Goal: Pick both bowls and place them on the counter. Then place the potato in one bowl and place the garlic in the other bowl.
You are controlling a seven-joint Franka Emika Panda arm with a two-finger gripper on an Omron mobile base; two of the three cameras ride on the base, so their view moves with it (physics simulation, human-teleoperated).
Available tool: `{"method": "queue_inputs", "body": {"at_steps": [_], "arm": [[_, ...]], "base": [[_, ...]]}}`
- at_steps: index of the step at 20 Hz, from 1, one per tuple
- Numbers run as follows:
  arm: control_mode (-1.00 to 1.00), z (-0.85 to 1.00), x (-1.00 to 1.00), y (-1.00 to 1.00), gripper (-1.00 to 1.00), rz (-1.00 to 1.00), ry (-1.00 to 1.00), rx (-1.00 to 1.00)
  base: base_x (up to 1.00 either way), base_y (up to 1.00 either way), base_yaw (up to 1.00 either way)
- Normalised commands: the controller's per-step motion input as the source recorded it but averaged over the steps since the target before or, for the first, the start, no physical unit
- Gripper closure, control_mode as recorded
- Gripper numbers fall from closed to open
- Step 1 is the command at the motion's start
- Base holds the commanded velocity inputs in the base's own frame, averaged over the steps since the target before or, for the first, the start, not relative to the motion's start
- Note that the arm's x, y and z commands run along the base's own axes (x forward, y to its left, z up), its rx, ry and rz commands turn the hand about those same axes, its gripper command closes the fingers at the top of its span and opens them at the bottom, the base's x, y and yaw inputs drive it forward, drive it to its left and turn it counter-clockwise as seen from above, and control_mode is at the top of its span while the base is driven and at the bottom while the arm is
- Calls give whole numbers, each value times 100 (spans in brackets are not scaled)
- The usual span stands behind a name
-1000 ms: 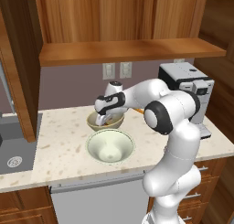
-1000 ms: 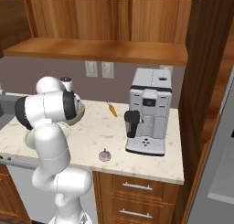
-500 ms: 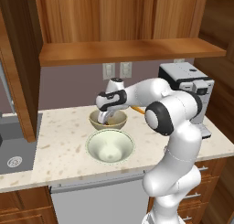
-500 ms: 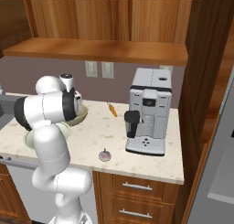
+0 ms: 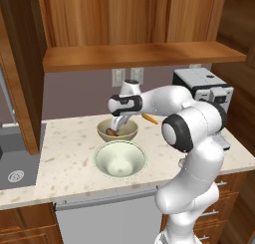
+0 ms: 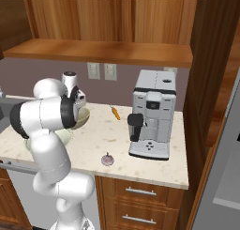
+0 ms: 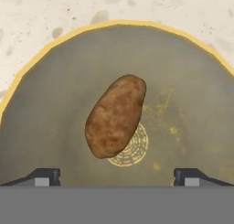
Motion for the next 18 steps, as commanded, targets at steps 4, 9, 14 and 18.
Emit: {"method": "queue_inputs", "body": {"at_steps": [4, 9, 14, 18], "arm": [[-100, 10, -21, -8, -100, 0, 0, 0], [-100, 4, -22, -11, -100, 0, -5, 0], [-100, 10, -12, -20, -100, -6, -1, 1], [-100, 6, -11, -16, -100, -11, -3, 5]], "base": [[0, 0, 0], [0, 0, 0], [0, 0, 0], [0, 0, 0]]}}
